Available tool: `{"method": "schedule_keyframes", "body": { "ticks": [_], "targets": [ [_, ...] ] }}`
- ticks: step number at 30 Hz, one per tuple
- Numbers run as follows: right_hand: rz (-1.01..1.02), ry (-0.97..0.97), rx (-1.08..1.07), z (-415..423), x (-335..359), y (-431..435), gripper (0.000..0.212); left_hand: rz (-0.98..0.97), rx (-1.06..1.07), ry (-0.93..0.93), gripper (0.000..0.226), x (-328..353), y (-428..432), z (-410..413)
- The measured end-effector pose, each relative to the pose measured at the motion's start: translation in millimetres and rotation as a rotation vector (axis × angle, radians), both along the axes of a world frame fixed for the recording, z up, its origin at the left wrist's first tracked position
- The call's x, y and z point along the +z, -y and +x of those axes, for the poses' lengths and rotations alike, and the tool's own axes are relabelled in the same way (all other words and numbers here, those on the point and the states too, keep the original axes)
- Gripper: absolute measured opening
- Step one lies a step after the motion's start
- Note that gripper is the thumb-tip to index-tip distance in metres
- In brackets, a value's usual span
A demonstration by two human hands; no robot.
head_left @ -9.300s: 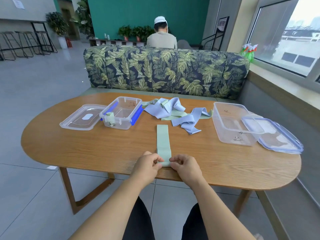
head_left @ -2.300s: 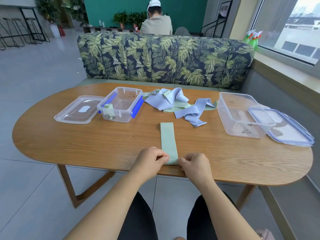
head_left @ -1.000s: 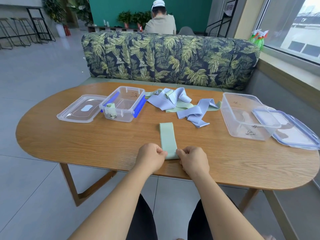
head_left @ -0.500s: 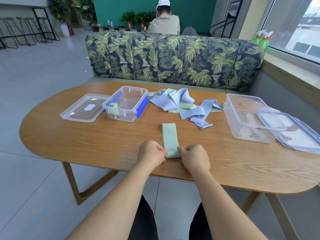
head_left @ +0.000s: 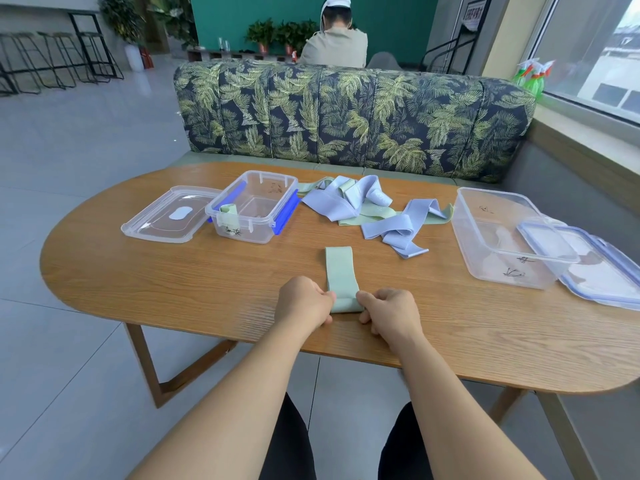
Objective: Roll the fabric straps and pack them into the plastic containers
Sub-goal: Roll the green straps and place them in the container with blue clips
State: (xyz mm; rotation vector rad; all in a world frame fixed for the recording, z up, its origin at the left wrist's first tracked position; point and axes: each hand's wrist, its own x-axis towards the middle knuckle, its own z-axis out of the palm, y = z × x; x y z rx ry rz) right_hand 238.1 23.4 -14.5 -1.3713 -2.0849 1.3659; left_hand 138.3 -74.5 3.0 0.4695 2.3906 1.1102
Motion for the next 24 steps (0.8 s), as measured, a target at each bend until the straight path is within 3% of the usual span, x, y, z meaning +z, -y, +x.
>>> {"method": "schedule_keyframes", "body": {
  "ticks": [11, 24],
  "targets": [
    [0.087, 0.115, -0.039, -9.5, 6.1, 2.6, 0.033, 0.046, -0.033, -0.211, 0.014, -12.1, 0.4, 6.8],
    [0.081, 0.170, -0.025, 14.7, 5.5, 28.0, 0.038, -0.031, -0.111, -0.129, 0.018, -8.9, 28.2, 20.1]
  ]
}}
